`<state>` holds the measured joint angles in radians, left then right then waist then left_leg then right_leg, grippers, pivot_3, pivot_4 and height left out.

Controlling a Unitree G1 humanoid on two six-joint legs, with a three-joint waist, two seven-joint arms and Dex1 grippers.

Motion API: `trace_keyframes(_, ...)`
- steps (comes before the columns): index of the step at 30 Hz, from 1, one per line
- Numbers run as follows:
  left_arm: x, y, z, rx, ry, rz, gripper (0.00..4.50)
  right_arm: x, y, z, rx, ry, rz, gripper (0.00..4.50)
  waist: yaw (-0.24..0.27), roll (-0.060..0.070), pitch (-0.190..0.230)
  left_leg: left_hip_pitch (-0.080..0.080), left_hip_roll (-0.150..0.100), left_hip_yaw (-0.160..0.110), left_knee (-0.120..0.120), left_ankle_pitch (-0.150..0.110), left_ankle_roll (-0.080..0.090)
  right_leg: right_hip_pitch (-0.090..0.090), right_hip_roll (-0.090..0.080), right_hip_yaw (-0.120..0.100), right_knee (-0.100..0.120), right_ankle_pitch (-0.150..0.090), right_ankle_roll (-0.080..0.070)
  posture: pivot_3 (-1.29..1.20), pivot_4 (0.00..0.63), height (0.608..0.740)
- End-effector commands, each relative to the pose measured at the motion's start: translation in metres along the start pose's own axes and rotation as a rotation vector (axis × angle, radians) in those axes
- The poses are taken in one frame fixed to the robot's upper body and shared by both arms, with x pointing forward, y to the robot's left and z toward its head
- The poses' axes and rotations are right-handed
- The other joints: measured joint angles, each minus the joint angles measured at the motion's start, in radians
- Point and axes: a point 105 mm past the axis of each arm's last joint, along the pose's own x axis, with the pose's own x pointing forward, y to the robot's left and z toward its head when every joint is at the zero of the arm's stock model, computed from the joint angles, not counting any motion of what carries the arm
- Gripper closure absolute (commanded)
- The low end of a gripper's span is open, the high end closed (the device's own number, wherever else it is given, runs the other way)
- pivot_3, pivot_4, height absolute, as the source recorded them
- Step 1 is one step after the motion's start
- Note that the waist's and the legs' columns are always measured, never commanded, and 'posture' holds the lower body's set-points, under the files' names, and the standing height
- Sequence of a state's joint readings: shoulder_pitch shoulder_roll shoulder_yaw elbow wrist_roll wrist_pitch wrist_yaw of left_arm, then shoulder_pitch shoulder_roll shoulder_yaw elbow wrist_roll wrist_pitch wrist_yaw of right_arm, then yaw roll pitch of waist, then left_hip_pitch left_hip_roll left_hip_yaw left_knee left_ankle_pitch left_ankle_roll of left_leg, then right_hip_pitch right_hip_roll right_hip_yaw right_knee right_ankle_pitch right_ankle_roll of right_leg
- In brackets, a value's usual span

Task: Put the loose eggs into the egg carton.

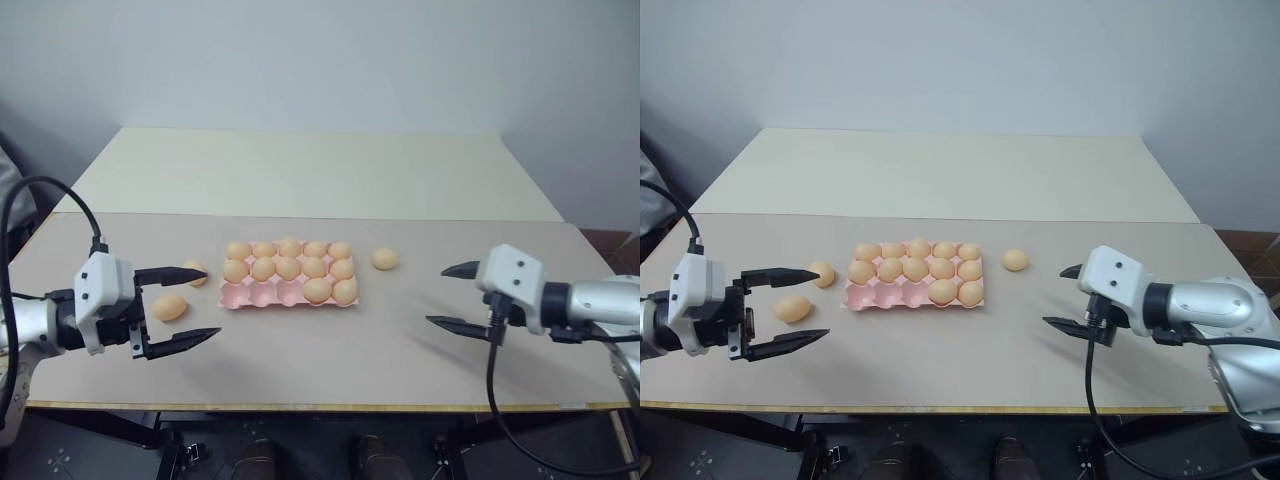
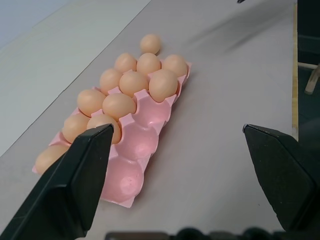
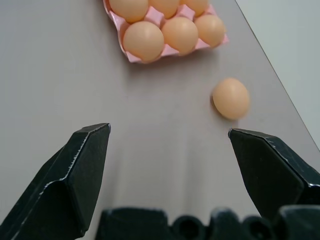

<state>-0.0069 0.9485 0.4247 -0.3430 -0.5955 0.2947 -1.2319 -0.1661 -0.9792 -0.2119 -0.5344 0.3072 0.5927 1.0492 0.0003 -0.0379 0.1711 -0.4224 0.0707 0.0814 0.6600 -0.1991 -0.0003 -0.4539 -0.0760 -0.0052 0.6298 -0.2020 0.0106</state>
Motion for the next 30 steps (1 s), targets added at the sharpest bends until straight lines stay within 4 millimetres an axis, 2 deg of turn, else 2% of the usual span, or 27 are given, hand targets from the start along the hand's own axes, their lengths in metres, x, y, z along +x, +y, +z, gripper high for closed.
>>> trace_keyframes(1,0.000,0.004,0.006,0.038,-0.019,-0.012,0.00,-0.012,0.002,0.010,-0.025,-0.004,-0.019,0.10,0.000,0.000,0.000,0.000,0.000,0.000,0.000,0.000,0.000,0.000,0.000,0.000,0.000,0.000,0.000,0.00,0.150,0.740)
trace_keyframes(6,0.004,0.005,0.004,0.042,-0.025,-0.019,0.00,-0.013,0.003,0.008,-0.013,0.003,-0.036,0.10,-0.001,0.000,0.000,-0.001,-0.001,0.001,0.000,0.000,0.000,0.000,0.000,0.002,-0.001,0.000,0.000,0.00,0.150,0.740)
trace_keyframes(10,0.007,0.004,0.003,0.044,-0.031,-0.022,0.00,-0.001,-0.010,0.010,-0.025,-0.028,-0.083,0.10,-0.002,0.000,0.000,0.000,-0.001,0.001,0.000,0.000,0.000,0.000,0.000,0.002,-0.001,0.000,0.000,0.00,0.150,0.740)
trace_keyframes(14,0.009,0.003,0.003,0.044,-0.034,-0.023,0.00,0.023,-0.030,0.013,-0.026,-0.081,-0.122,0.10,-0.013,0.000,0.000,0.000,-0.001,0.002,0.000,0.000,0.000,0.000,0.000,0.002,0.000,0.001,0.001,0.00,0.150,0.740)
trace_keyframes(19,0.010,0.001,0.002,0.046,-0.027,-0.020,0.00,0.075,-0.064,0.010,-0.003,-0.124,-0.173,0.10,-0.023,-0.001,0.000,0.000,-0.001,0.003,0.000,0.000,0.000,-0.001,0.001,0.005,0.000,0.002,0.001,0.00,0.150,0.740)
trace_keyframes(25,0.007,-0.003,0.000,0.042,0.005,-0.014,0.00,0.118,-0.082,0.006,-0.001,-0.145,-0.175,0.10,-0.016,-0.001,0.000,-0.003,-0.001,0.003,0.000,0.000,0.000,-0.002,0.002,0.006,0.000,0.007,0.004,0.00,0.150,0.740)
trace_keyframes(30,0.004,-0.005,-0.001,0.038,0.017,-0.004,0.00,0.136,-0.088,0.007,-0.026,-0.153,-0.174,0.10,-0.017,-0.001,0.000,-0.003,-0.001,0.004,0.000,0.000,0.001,-0.002,0.001,0.006,0.000,0.007,0.004,0.00,0.150,0.740)
